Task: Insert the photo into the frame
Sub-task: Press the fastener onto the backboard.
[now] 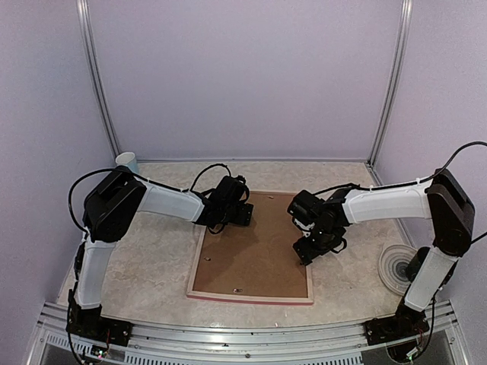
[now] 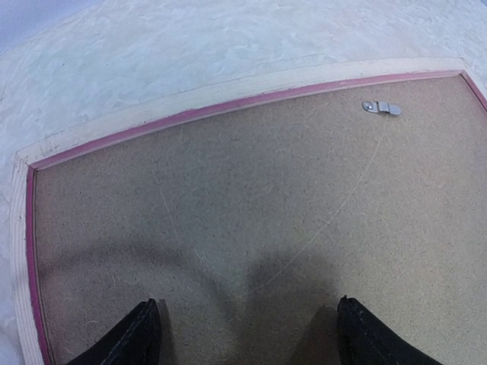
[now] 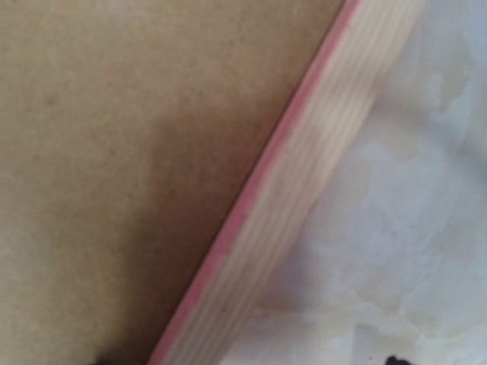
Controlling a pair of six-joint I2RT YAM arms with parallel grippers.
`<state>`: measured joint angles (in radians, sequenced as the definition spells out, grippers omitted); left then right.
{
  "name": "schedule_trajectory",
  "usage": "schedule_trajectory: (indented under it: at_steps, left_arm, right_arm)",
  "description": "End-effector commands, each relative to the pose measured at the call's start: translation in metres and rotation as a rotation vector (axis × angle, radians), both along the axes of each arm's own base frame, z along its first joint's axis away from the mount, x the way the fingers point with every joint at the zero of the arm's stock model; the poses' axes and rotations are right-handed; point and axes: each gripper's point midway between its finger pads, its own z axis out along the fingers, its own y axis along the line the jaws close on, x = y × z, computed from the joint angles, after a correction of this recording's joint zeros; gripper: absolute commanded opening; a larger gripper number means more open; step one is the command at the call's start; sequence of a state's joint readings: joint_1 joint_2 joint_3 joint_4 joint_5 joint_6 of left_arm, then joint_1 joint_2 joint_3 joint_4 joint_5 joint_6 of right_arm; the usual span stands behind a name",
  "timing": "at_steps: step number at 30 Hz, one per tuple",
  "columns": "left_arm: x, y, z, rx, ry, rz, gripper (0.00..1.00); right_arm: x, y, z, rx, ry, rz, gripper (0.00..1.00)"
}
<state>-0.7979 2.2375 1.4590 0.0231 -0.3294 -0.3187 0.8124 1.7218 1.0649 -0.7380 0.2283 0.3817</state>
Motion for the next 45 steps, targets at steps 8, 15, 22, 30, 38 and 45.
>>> schedule_trajectory:
  at_steps: [8,15,22,30,38,45]
  left_arm:
    - [-0.030,0.028,-0.065,0.092,0.192,0.005,0.78]
    - [-0.030,0.028,-0.066,0.091,0.193,0.006,0.79]
    - [-0.029,0.029,-0.064,0.070,0.191,0.006,0.79]
    - [-0.028,0.027,-0.058,0.033,0.185,0.002,0.80]
    - [-0.022,0.023,-0.006,-0.003,0.101,0.011,0.88]
    - [-0.020,0.027,0.044,-0.045,0.048,0.034,0.90]
  right_arm:
    - [-0.032,-0.011,-0.016,-0.074,0.125,0.060,0.79]
    - [-0.009,0.001,0.000,0.015,0.053,0.012,0.81]
    - [0.028,0.006,0.030,0.163,-0.052,-0.095,0.83]
    - [0.042,0.005,0.037,0.308,-0.092,-0.176,0.83]
    - [0.041,0.002,0.021,0.362,-0.070,-0.193,0.81]
    - [0.042,0.003,0.013,0.384,-0.070,-0.195,0.80]
